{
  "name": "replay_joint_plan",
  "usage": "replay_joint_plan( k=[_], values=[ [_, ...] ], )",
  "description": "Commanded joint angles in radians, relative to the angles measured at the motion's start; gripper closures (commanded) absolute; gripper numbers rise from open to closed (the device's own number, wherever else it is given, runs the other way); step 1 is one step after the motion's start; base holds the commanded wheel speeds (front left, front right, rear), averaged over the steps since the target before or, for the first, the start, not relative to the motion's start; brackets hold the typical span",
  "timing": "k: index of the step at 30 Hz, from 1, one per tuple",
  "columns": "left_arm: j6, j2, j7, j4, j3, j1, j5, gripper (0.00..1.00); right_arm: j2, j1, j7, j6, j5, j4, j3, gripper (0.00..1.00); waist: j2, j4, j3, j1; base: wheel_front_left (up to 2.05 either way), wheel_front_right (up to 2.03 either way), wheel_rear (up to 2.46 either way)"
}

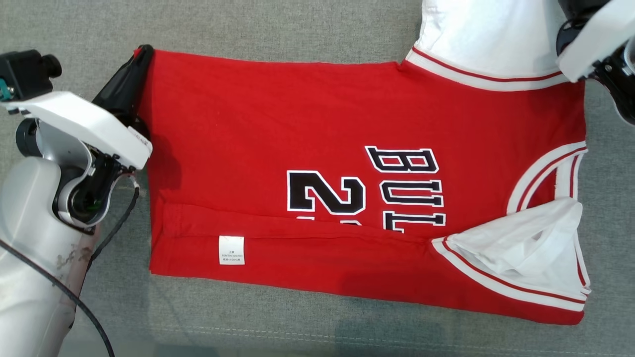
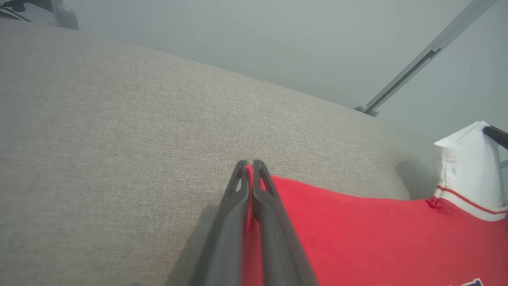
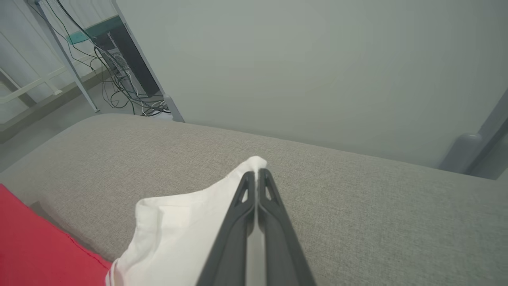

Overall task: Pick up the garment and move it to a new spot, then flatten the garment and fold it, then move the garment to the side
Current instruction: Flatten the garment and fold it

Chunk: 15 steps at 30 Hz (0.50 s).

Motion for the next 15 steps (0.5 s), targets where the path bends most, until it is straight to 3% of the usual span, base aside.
replay_joint_plan(
  k=[1,15],
  values=[
    [0.004,0.055,-0.017,-0.029,0.047,0.012,-0.004,1.0,-0.032,0.05,-0.028,0.0,0.019,-0.038,-0.001,1.0,0.0,-0.006,-0.01,-0.0001,0.0,0.0,0.0],
    [0.029,0.091,-0.022,-0.131,0.079,0.125,-0.041,1.0,-0.237,0.183,-0.102,0.0,0.114,-0.333,0.026,1.0,0.0,-0.032,-0.064,-0.0001,0.0,0.0,0.0]
  ],
)
